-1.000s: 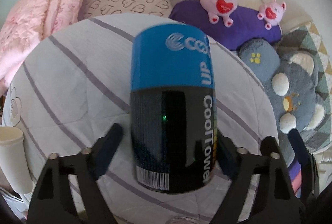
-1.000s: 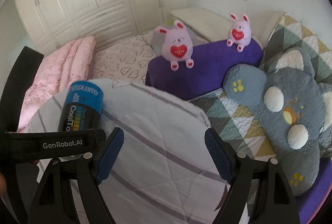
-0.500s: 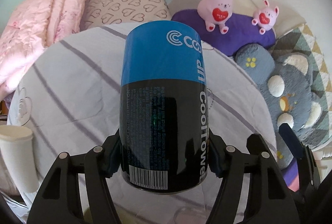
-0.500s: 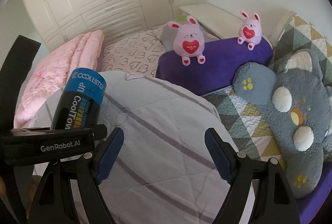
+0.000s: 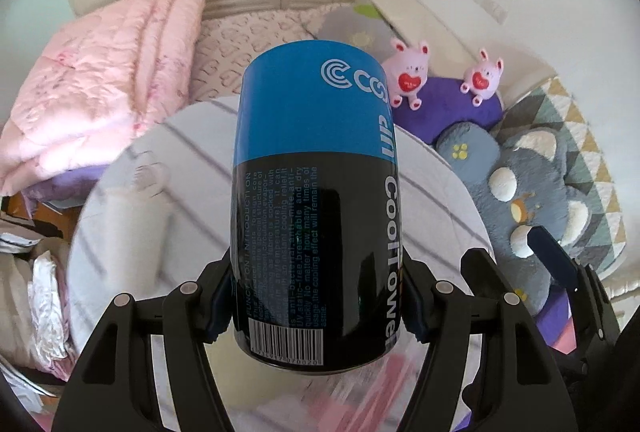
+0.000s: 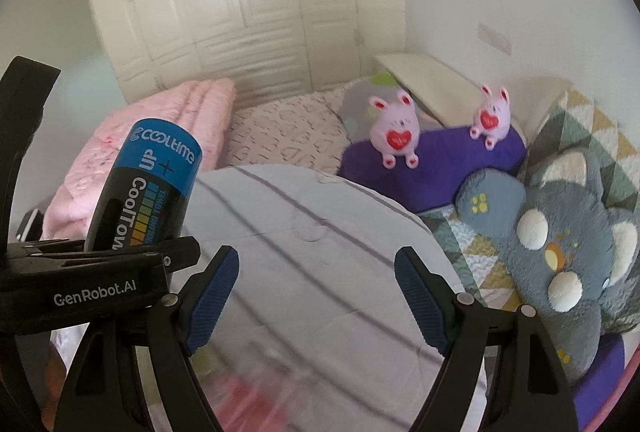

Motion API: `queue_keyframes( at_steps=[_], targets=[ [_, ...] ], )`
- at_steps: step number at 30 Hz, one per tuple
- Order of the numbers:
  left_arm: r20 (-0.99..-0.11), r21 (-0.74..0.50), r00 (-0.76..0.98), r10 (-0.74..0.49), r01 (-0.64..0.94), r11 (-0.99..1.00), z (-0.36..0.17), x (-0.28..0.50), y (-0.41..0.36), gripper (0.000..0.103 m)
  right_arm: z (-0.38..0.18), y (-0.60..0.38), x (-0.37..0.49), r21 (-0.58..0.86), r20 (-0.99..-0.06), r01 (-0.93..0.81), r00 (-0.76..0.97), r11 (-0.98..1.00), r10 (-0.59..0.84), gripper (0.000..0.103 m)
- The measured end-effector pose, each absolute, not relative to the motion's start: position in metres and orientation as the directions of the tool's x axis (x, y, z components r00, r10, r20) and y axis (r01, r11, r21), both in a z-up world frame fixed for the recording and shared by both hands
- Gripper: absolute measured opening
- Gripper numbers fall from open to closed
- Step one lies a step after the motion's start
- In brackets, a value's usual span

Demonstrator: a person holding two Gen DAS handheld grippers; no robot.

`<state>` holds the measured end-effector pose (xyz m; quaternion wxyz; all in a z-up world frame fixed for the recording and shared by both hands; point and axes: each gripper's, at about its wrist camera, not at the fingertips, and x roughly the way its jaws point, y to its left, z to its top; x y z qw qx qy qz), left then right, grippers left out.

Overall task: Flip cup upright
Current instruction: 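Lift the CoolTowel cup with the left gripper and carry it toward the right tool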

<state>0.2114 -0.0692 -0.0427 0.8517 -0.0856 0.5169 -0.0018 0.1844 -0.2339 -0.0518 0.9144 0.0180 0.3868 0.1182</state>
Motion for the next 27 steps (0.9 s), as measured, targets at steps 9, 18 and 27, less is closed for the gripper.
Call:
queue_keyframes(
  at_steps=[9, 18, 27],
  targets=[
    [-0.838, -0.123, 0.543, -0.058, -0.085, 0.989, -0.018, 0.117, -0.028, 0.068, -0.023, -0.198, 0.100, 0.055, -0.651, -0.251, 0.725, 0.966, 0.225, 0.082],
    [-0.868, -0.091, 0.495, -0.045, -0.068, 0.994, -0.054, 0.040, -0.005, 0.068, -0.049, -0.185, 0.051, 0.012, -0.695, -0.232, 0.697, 0.973, 0.175, 0.082],
    [-0.914, -0.070, 0.402, -0.063, -0.002, 0.998, -0.105, 0.005, -0.012, 0.068, -0.072, -0.183, 0.025, 0.110, -0.740, -0.216, 0.634, 0.970, 0.225, 0.082]
  ],
)
